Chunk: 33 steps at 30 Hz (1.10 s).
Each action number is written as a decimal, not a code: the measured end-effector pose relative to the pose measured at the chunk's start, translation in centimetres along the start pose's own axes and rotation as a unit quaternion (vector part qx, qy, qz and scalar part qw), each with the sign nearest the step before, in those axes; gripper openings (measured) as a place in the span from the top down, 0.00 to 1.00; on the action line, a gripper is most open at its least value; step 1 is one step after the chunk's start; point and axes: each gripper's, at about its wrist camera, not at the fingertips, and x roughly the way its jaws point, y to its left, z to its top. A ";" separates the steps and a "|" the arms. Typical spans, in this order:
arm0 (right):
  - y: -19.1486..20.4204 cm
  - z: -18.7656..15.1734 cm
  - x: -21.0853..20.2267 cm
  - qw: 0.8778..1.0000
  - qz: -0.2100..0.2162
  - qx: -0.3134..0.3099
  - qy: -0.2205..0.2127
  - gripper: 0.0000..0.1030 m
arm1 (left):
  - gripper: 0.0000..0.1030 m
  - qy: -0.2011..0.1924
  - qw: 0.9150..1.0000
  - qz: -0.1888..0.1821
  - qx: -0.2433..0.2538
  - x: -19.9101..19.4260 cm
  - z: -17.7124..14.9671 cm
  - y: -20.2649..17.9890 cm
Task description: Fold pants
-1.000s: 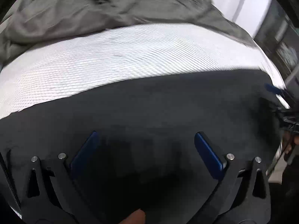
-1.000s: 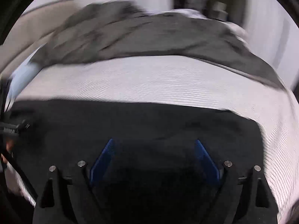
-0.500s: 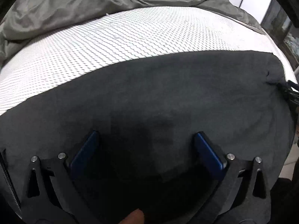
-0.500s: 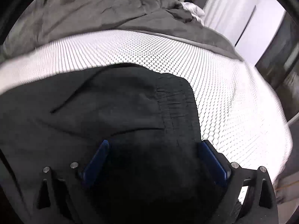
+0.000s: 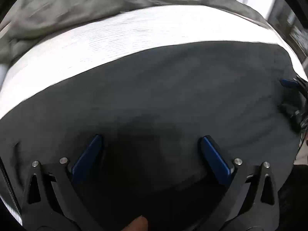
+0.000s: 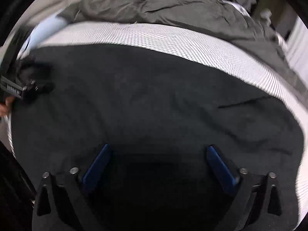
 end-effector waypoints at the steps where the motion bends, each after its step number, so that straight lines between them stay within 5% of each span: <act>1: -0.1 -0.1 -0.1 1.000 -0.004 0.002 -0.001 0.01 | 0.00 0.000 1.000 0.017 -0.019 -0.5 -0.7 1.8; 4: 0.4 -0.3 0.0 1.000 -0.011 -0.004 0.002 0.01 | 0.00 -0.007 0.996 0.051 -0.068 -2.0 -2.2 6.4; 6: -0.7 -0.3 -0.1 1.000 -0.011 -0.006 0.002 0.01 | 0.00 -0.001 0.990 0.107 -0.092 -2.4 -3.0 8.8; 9: -2.9 0.6 0.2 1.000 -0.007 -0.006 0.002 0.01 | 0.01 -0.009 0.988 0.064 -0.142 -3.4 -3.9 11.3; 14: -3.4 1.3 0.3 1.000 -0.007 -0.006 0.004 0.01 | 0.01 -0.089 0.987 -0.022 -0.135 -7.7 -2.3 10.1; 17: -3.4 1.2 0.2 1.000 -0.006 -0.007 0.004 0.01 | 0.01 -0.097 0.989 0.033 -0.108 -7.9 0.2 10.0; 19: -3.6 1.2 0.2 1.000 -0.003 -0.008 0.003 0.01 | 0.01 -0.059 0.991 0.060 -0.102 -5.8 1.7 11.6; 21: -3.7 1.2 0.2 1.000 -0.001 -0.009 0.002 0.01 | 0.16 -0.004 0.992 0.073 -0.105 -2.1 3.2 14.3; 22: -3.6 1.3 0.3 1.000 -0.001 -0.008 0.002 0.01 | 0.34 0.025 0.990 0.082 -0.111 -0.8 2.8 15.2; 23: -3.6 1.2 0.3 1.000 0.000 -0.009 0.002 0.01 | 0.36 0.033 0.991 0.066 -0.113 0.1 2.4 16.3; 24: -3.6 1.3 0.3 1.000 0.000 -0.010 0.002 0.01 | 0.38 0.016 0.993 0.042 -0.111 0.2 1.8 17.8; 26: -3.7 1.2 0.4 1.000 0.001 -0.011 0.002 0.01 | 0.64 0.000 0.992 0.047 -0.116 -0.8 0.9 19.1; 29: -3.8 1.2 0.4 1.000 0.002 -0.012 0.002 0.01 | 0.77 -0.002 0.987 0.075 -0.142 -1.9 -0.6 22.4; 33: -3.8 1.1 0.4 1.000 0.002 -0.012 0.002 0.01 | 0.78 0.000 0.973 0.101 -0.207 -3.2 -3.4 28.0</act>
